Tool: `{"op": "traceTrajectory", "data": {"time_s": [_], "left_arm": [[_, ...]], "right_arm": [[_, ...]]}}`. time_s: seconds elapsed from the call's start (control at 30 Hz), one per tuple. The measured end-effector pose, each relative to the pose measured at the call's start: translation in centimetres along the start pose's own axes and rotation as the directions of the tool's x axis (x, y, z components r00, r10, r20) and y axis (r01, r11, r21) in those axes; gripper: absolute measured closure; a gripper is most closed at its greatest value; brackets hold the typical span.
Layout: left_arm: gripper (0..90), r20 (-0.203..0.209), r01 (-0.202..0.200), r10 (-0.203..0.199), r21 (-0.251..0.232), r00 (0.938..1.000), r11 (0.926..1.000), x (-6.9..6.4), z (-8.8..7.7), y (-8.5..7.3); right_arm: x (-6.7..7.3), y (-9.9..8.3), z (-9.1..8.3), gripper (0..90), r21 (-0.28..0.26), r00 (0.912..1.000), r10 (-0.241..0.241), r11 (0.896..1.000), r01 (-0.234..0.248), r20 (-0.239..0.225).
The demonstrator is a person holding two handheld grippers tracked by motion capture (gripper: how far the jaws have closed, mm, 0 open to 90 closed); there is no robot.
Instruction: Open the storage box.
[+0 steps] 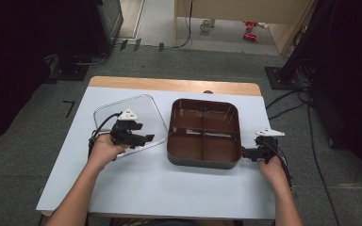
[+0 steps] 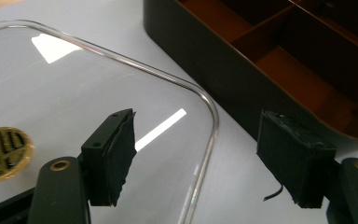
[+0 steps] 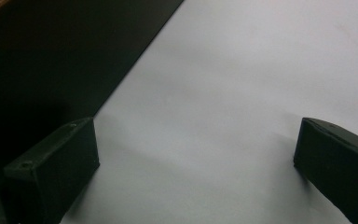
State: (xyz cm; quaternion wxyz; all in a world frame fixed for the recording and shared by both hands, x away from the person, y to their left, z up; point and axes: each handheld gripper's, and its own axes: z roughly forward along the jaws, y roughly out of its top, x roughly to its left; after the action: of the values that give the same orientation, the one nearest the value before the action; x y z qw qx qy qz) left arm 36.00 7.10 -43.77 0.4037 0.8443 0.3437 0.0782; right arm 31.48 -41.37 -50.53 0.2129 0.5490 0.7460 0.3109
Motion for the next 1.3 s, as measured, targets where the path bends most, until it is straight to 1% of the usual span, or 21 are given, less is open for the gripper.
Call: {"op": "traceTrajectory", "data": {"time_s": [0.07,0.13,0.17,0.2,0.23,0.27,0.3,0.33,0.37,0.43,0.57,0.63,0.73,0.77,0.8,0.9,0.93,1.0,1.07,1.17,1.3], "left_arm": [[27.3,0.017,-0.02,0.02,0.007,0.9997,0.9998,-0.9,0.3,-0.5],[27.1,0.019,-0.026,0.026,0.011,0.9995,0.9996,-1.0,0.3,-0.6],[26.9,0.024,-0.046,0.046,0.017,0.9987,0.9988,-1.6,0.5,-1.0],[26.8,0.024,-0.046,0.046,0.017,0.9987,0.9988,-1.6,0.5,-1.0],[26.8,0.032,-0.06,0.059,0.024,0.9977,0.9979,-2.2,0.6,-1.4],[26.8,0.032,-0.06,0.059,0.024,0.9977,0.9979,-2.2,0.6,-1.4],[26.8,0.037,-0.076,0.075,0.031,0.9965,0.9967,-2.7,0.7,-1.7],[26.5,0.037,-0.076,0.075,0.031,0.9965,0.9967,-2.7,0.7,-1.7],[26.5,0.047,-0.091,0.089,0.037,0.9949,0.9952,-3.2,0.7,-2.1],[26.5,0.053,-0.095,0.093,0.041,0.9943,0.9946,-3.5,0.8,-2.2],[25.6,0.07,-0.141,0.137,0.064,0.9881,0.9879,-4.6,1.2,-3.0],[25.2,0.083,-0.168,0.161,0.083,0.9834,0.9823,-5.1,1.6,-3.5],[25.0,0.108,-0.182,0.169,0.114,0.9796,0.9767,-5.6,2.1,-3.9],[24.7,0.113,-0.193,0.179,0.122,0.9773,0.9736,-5.7,2.2,-4.1],[24.7,0.118,-0.195,0.18,0.134,0.9767,0.9716,-5.8,2.5,-4.2],[24.5,0.115,-0.186,0.168,0.166,0.979,0.9685,-5.8,3.1,-4.5],[24.1,0.12,-0.197,0.18,0.158,0.9764,0.9674,-5.8,3.2,-4.6],[22.8,0.122,-0.198,0.179,0.158,0.9761,0.9674,-5.8,3.2,-4.6],[22.4,0.132,-0.192,0.173,0.146,0.976,0.9704,-5.6,3.3,-4.7],[20.5,0.144,-0.199,0.179,0.136,0.9731,0.9705,-5.5,3.3,-4.8],[18.9,0.14,-0.213,0.195,0.127,0.9708,0.9688,-5.7,3.3,-5.0]], "right_arm": [[0.0,0.0,0.0,0.0,0.0,1.0,0.0,1.0,0.0,0.0],[0.0,0.0,0.0,0.0,0.0,1.0,0.0,1.0,0.0,0.0],[0.0,0.0,0.0,0.0,0.0,1.0,0.0,1.0,0.0,0.0],[0.0,0.0,0.0,0.0,0.0,1.0,0.0,1.0,0.0,0.0],[0.0,0.0,0.0,0.0,0.0,1.0,0.0,1.0,0.0,0.0],[0.0,0.0,0.0,0.0,0.0,1.0,0.0,1.0,0.0,0.0],[0.0,0.0,0.0,0.0,0.001,1.0,0.001,1.0,-0.001,0.0],[0.0,0.0,0.0,0.0,0.001,1.0,0.001,1.0,-0.001,0.0],[0.0,0.0,0.0,0.0,0.0,1.0,0.0,1.0,0.0,0.0],[0.0,0.0,0.0,0.0,0.0,1.0,0.0,1.0,0.0,0.0],[0.0,0.0,0.0,0.0,0.0,1.0,0.0,1.0,0.0,0.0],[0.0,0.0,0.0,0.0,0.0,1.0,0.0,1.0,0.0,0.0],[0.0,0.0,0.0,0.0,0.0,1.0,0.0,1.0,0.0,0.0],[0.0,0.0,0.0,0.0,0.0,1.0,0.0,1.0,0.0,0.0],[0.0,0.0,0.0,0.0,0.0,1.0,0.0,1.0,0.0,0.0],[0.0,0.0,0.0,0.0,0.0,1.0,0.0,1.0,0.0,0.0],[0.0,0.0,0.0,0.0,0.0,1.0,0.0,1.0,0.0,0.0],[0.0,0.0,0.0,0.0,0.0,1.0,-0.001,1.0,0.001,0.001],[0.0,0.0,0.0,0.0,0.0,1.0,-0.001,1.0,0.001,0.0],[0.0,0.0,0.0,0.0,0.0,1.0,-0.001,1.0,0.001,0.001],[0.0,0.0,0.0,0.0,0.0,1.0,-0.001,1.0,0.001,0.0]]}}
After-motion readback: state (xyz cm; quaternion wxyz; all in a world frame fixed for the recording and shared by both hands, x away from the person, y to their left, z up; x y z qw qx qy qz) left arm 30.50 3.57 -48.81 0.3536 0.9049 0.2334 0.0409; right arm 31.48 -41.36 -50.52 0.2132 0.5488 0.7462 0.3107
